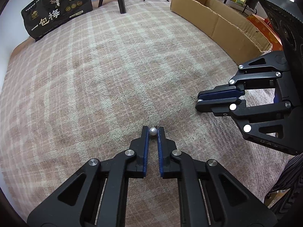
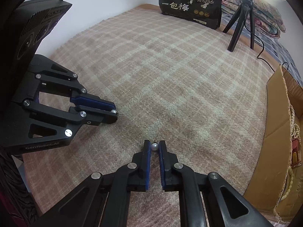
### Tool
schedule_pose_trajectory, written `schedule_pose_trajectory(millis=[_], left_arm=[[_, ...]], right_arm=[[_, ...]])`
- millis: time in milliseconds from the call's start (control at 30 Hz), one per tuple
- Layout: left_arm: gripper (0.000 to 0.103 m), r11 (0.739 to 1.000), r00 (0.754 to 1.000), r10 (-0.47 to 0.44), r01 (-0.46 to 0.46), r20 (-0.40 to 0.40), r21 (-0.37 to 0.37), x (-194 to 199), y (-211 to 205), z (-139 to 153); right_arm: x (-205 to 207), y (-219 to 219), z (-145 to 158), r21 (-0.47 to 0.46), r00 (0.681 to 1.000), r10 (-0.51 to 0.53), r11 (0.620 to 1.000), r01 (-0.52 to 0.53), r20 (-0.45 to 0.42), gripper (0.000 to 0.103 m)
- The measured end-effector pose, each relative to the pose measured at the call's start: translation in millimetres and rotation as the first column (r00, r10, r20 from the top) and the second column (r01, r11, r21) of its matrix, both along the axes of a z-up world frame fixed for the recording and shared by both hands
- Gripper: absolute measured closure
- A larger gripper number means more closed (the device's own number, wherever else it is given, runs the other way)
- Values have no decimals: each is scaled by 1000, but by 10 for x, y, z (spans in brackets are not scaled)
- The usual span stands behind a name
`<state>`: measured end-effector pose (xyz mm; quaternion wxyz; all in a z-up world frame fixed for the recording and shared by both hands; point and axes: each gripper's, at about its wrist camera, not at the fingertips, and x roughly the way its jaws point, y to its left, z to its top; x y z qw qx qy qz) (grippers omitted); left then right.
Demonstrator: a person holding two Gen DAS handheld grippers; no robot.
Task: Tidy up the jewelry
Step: 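Grasp one pearl earring with left tool while right tool grasps the other, then carry both pearl earrings over the cardboard box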
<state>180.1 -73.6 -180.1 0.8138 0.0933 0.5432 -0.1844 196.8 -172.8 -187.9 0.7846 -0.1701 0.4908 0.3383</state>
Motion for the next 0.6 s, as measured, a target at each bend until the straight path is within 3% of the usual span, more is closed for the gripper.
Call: schedule_pose_trajectory(millis=[600], left_arm=[[96, 998, 998, 41, -39, 52, -51, -25, 62, 285]], right_arm=[[-161, -224, 463, 59, 993, -69, 996, 64, 95, 97]])
